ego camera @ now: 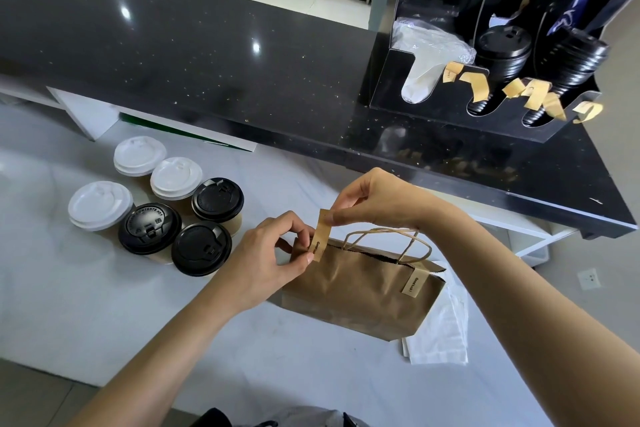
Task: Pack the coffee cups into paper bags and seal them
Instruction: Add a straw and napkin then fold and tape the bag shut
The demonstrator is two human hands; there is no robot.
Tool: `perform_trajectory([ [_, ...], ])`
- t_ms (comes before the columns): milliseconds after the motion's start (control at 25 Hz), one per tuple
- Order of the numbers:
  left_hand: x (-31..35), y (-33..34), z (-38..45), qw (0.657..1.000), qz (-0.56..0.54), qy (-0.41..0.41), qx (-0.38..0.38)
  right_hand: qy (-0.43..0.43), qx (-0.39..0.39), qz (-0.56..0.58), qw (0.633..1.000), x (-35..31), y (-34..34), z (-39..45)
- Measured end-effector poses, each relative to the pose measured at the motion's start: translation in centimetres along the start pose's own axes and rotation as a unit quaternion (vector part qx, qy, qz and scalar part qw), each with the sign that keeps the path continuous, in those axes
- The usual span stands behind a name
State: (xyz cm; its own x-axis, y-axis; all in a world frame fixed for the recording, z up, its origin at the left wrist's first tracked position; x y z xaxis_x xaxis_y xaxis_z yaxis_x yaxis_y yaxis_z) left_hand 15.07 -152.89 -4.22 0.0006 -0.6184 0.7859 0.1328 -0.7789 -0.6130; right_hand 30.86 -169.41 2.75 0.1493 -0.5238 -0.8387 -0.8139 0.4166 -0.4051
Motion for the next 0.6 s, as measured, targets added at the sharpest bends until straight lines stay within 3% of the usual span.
perform_trajectory([
  [600, -0.3, 0.0, 0.2, 0.999, 0.009, 0.03, 0.016, 0.009, -0.048, -0.021, 0.999, 2.6, 1.0, 2.1],
])
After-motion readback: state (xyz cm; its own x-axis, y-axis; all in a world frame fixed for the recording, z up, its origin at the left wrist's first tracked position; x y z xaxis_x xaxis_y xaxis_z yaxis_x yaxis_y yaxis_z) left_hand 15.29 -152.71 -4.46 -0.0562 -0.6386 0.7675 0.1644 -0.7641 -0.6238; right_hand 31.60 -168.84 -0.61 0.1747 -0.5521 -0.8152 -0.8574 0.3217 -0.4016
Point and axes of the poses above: each hand's wrist, its own z-axis towards the middle knuckle, its own y-axis out of the palm, x = y × z, the point moved 1 cm from there along z, towards the middle knuckle, and after that the axes turned 11 degrees about z, right-handed, at the moved point
